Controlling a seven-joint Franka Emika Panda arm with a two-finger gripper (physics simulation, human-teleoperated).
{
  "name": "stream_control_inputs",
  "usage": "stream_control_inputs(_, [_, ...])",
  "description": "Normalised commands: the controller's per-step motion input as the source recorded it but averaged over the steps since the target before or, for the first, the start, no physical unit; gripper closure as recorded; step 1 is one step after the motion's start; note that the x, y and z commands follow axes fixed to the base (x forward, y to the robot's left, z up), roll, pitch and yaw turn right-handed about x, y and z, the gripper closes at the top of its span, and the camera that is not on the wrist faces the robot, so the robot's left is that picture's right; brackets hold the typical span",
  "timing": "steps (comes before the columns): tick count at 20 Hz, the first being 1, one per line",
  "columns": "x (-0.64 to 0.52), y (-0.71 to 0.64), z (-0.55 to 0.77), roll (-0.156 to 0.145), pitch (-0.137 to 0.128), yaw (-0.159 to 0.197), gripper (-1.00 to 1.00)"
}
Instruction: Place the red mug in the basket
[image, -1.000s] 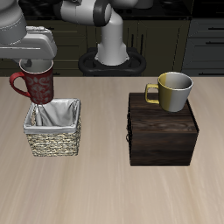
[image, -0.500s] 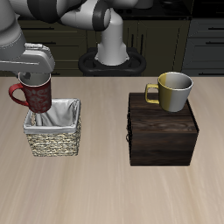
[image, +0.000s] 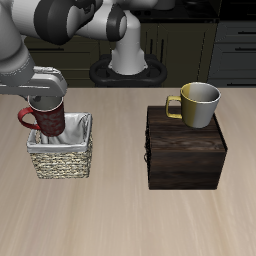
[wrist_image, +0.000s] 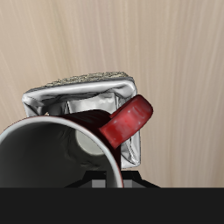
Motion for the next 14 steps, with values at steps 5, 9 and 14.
stream_control_inputs(5, [-0.14, 0.06, -0.28, 0.012, -0.001, 0.000, 1.00])
stream_control_inputs(9, [-0.16, 0.00, -0.24, -0.001, -0.015, 0.007, 1.00])
stream_control_inputs(14, [-0.23, 0.12, -0.23, -0.034, -0.063, 0.064, 1.00])
